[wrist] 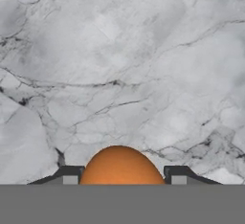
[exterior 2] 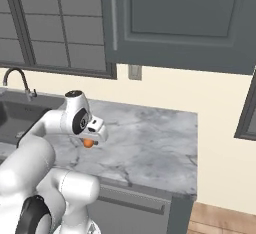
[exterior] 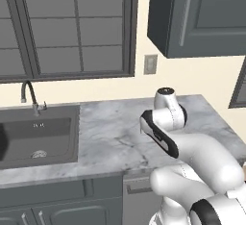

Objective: Gather the eggs and milk located in the vicinity of the sink area and place them right next to the bowl.

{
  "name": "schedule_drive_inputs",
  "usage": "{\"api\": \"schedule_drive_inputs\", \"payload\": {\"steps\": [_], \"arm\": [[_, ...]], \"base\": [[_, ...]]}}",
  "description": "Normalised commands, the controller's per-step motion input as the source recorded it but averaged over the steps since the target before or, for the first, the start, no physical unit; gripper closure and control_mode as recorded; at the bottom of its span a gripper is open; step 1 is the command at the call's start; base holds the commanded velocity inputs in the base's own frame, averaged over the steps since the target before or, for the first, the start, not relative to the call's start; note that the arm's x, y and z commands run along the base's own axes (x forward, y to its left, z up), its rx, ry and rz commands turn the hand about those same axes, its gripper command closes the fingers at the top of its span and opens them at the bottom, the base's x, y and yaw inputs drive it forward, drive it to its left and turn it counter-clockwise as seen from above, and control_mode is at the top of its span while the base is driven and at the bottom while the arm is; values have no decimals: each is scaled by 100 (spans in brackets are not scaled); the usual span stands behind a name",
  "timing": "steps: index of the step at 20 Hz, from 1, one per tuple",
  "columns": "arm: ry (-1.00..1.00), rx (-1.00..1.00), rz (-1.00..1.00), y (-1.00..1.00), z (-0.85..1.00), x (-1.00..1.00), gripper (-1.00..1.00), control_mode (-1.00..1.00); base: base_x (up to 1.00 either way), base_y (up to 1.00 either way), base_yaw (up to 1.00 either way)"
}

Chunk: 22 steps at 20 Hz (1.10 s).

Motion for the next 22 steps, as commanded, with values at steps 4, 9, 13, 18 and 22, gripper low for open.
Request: {"api": "schedule_drive_inputs", "payload": {"steps": [4, 9, 13, 18, 22], "arm": [[0, 0, 0, 0, 0, 0, 100, 100], [0, 0, 0, 0, 0, 0, 100, 100], [0, 0, 0, 0, 0, 0, 100, 100], [0, 0, 0, 0, 0, 0, 100, 100], [0, 0, 0, 0, 0, 0, 100, 100]], "base": [[-6, 95, 0], [-3, 100, -1], [0, 100, 0], [0, 93, -2], [0, 78, 0]]}}
